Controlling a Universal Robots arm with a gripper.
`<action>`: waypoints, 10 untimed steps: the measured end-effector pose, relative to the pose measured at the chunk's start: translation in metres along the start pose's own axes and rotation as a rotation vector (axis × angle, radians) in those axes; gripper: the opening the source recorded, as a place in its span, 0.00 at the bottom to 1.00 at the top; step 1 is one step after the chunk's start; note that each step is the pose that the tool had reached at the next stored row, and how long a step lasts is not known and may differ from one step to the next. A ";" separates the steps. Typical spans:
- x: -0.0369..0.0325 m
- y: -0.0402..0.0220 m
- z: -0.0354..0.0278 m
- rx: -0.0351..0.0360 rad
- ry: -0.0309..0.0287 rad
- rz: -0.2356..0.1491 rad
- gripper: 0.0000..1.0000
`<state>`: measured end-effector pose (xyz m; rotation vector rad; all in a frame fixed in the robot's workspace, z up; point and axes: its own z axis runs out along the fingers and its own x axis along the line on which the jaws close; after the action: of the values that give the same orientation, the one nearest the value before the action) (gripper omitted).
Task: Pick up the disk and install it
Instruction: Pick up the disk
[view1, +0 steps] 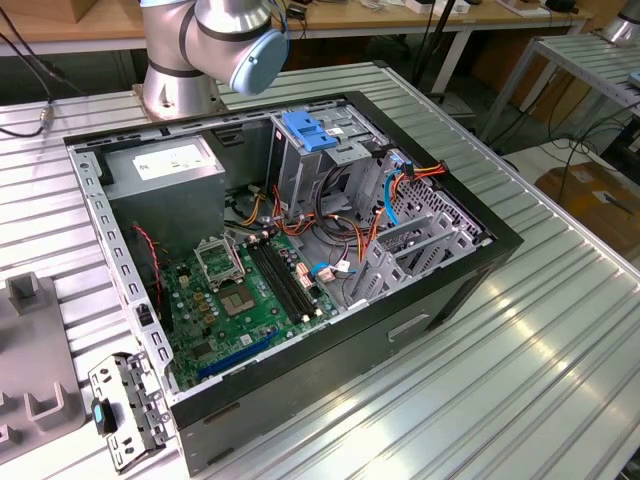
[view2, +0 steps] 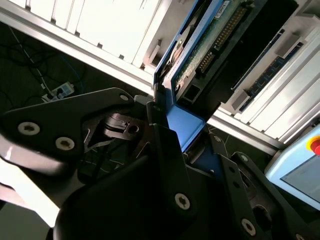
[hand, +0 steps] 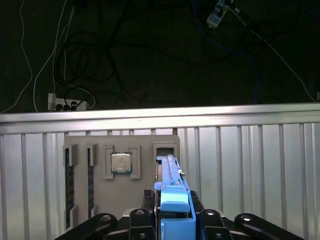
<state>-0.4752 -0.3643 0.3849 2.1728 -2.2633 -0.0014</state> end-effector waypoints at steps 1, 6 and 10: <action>0.0000 0.0000 -0.0008 0.0000 0.0000 0.000 0.37; 0.0000 0.0000 -0.0035 0.0000 0.0000 0.000 0.37; 0.0000 0.0000 -0.0052 0.0000 0.0000 0.000 0.37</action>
<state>-0.4752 -0.3643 0.3901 2.1728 -2.2634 -0.0014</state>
